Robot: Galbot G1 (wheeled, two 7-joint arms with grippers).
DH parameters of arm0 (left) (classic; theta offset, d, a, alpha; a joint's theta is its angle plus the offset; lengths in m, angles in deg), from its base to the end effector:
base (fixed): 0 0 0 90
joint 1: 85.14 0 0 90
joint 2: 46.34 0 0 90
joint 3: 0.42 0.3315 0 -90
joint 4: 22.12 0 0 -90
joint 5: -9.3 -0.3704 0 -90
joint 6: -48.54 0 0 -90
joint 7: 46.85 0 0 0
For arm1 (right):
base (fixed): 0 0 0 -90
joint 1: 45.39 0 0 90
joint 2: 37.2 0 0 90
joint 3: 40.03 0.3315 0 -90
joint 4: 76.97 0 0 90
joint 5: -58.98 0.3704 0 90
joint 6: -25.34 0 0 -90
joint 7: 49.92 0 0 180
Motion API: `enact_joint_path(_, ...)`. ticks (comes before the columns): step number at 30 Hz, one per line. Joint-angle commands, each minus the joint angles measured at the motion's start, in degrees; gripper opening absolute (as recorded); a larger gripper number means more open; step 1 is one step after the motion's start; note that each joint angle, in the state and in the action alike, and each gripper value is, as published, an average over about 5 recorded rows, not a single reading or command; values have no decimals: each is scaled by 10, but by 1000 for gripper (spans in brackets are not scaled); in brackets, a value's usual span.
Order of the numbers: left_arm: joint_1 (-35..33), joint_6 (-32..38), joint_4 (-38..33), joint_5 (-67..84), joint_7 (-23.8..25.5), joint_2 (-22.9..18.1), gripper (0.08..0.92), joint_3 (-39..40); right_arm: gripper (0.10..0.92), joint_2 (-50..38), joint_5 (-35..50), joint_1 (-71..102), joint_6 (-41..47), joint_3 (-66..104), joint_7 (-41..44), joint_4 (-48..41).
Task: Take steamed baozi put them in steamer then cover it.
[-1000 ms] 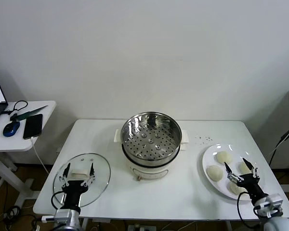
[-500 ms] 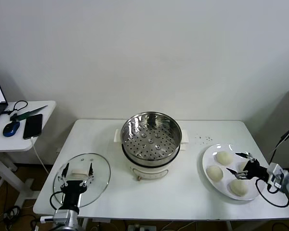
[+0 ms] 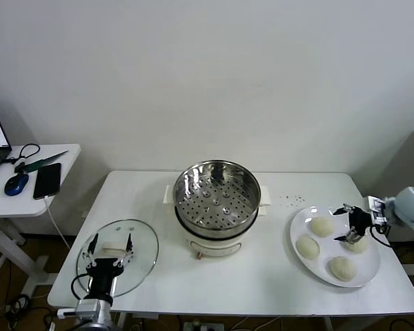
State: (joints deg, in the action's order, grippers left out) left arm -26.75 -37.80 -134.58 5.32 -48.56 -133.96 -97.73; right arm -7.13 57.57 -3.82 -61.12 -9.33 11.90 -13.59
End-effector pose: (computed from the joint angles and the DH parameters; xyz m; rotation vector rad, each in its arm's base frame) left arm 0.1906 0.0514 -0.3381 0.1733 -3.0320 -0.2564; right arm 0.4830 -0.2878 -0.2024 1.1207 -1.5906 1.1667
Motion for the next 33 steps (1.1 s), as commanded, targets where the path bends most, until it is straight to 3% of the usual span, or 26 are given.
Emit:
enact_joint_path(1,-2,0,3,1,0,1,823,-3,823,42,-18,-164,4,-203,38,-86)
enact_joint_path(16,-4,1,10,0,-1,0,823,-8,823,152,-48,-154,-18,-169,38,-186)
enact_joint_path(33,0,1,17,0,-1,1,823,-12,817,192,-55,-146,-32,-192,48,-221)
